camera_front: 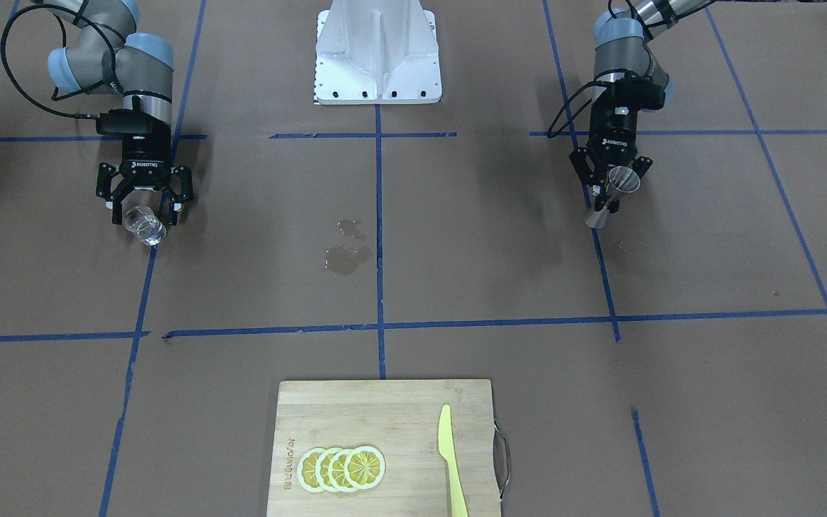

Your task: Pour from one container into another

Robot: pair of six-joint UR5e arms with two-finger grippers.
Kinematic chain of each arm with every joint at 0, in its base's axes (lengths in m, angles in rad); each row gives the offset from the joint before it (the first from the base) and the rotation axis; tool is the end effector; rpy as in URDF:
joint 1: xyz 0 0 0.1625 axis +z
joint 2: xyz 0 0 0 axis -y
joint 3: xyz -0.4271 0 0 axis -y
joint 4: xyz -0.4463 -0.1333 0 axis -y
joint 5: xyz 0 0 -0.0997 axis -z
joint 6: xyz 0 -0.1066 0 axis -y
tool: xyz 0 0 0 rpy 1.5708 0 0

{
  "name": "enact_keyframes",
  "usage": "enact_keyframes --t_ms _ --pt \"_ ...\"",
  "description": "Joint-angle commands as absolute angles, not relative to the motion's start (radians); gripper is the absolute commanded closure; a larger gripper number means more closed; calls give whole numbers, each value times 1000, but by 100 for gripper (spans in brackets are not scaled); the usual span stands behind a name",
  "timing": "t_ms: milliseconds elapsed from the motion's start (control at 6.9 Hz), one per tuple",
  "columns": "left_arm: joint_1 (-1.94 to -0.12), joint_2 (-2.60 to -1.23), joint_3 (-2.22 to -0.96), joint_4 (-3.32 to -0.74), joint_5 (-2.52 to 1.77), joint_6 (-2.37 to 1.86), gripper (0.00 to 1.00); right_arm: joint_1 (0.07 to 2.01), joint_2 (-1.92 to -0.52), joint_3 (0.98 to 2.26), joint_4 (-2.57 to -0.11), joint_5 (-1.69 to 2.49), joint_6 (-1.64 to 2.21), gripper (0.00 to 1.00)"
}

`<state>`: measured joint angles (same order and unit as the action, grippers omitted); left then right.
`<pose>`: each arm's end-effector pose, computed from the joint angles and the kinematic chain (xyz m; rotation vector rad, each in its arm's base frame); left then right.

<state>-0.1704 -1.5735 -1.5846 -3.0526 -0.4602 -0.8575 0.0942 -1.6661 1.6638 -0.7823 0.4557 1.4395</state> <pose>0.4558 -0.3106 0.4862 1.3308 0.7989 -0.3995 -0.4855 -0.2759 0.5513 1.1254 -0.5775 0.4054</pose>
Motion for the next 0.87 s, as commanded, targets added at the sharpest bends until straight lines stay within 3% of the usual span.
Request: enact_keyframes --t_ms 0,435,579,724 --pt "-170 -1572 -1585 -3053 -460 -857 100 104 -1651 1661 -782 469 1430 4" --pt "-172 -1572 -1585 -3053 -460 -857 100 115 -1646 1652 -782 472 1431 8" --pt "-170 -1572 -1585 -3053 -460 -857 100 117 -1646 1649 -781 479 1434 14" --pt "-170 -1572 -1586 -3053 -460 -857 100 117 -1643 1646 -781 479 1437 28"
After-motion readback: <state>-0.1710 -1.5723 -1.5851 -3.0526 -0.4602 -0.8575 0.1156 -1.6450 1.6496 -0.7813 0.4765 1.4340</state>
